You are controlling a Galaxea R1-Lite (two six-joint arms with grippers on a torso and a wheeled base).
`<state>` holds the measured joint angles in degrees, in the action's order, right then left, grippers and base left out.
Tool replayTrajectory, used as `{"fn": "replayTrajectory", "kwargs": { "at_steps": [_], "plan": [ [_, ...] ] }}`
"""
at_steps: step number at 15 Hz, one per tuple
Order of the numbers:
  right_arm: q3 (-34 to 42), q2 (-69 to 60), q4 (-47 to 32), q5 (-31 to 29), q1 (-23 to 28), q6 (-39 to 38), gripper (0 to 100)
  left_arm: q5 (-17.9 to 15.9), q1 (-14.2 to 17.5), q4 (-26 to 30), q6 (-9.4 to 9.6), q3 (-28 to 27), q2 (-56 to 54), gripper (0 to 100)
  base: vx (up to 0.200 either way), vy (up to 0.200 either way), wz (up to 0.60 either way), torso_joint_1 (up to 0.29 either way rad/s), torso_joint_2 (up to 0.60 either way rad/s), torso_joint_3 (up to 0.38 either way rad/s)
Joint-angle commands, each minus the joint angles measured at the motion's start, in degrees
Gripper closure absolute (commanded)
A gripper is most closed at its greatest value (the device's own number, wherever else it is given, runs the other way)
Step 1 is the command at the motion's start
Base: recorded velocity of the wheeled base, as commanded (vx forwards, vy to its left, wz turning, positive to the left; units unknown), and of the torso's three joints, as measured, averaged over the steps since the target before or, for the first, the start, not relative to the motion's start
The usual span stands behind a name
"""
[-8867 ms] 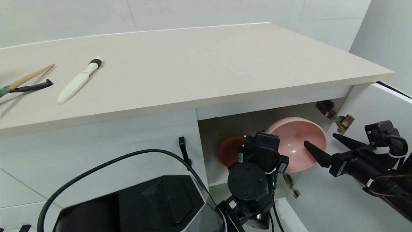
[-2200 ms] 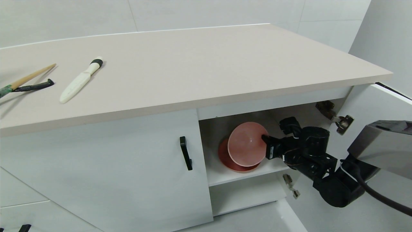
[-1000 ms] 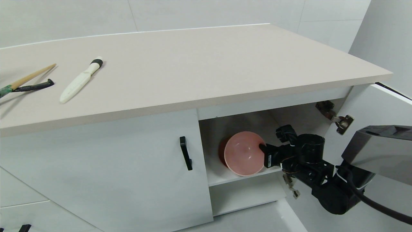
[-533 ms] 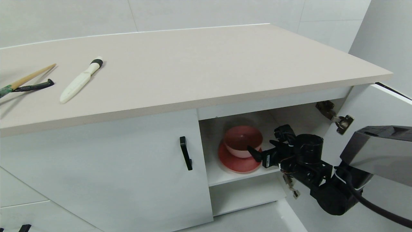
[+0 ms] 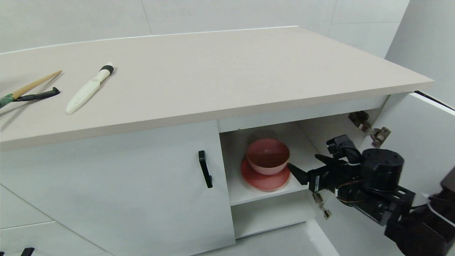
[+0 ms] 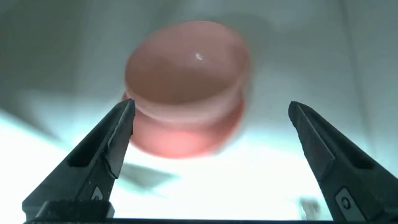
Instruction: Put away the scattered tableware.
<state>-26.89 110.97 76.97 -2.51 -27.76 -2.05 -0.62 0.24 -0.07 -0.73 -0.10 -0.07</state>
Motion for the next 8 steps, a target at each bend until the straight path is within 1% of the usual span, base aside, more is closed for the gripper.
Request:
{"fn": "replayTrajectory", "kwargs": {
  "at_steps": [1,3,4,6,7,8],
  "plan": [
    [12.21,-16.4,0.02,-0.04,0.25,-0.06,0,0.09,0.02,-0.01,-0.67,0.01,0.07,0,0.0,0.0,0.0,0.0,0.0,0.0],
    [18.54,-22.64,0.02,0.31,1.74,0.03,0,0.18,0.02,-0.01,-0.76,0.01,0.07,0,0.0,0.0,0.0,0.0,0.0,0.0],
    [20.48,-24.4,0.02,0.31,2.09,0.11,0,0.18,0.02,-0.01,-0.76,0.01,0.07,0,0.0,0.0,0.0,0.0,0.0,0.0],
    [24.61,-28.88,-0.07,0.49,4.29,0.29,0,0.89,0.02,-0.01,-1.2,0.01,0.07,0,-0.2,0.0,0.0,0.01,0.0,0.005],
    [25.66,-29.85,-0.15,0.49,4.64,0.91,0,0.89,0.02,-0.01,-1.2,-0.08,0.07,0,-0.2,0.0,0.0,0.002,0.0,0.007],
    [26.8,-32.05,-0.95,0.49,6.14,1.34,0,0.8,0.02,-0.01,-1.11,0.01,0.07,0,-0.2,0.0,0.0,-0.002,0.01,0.007]
  ]
}}
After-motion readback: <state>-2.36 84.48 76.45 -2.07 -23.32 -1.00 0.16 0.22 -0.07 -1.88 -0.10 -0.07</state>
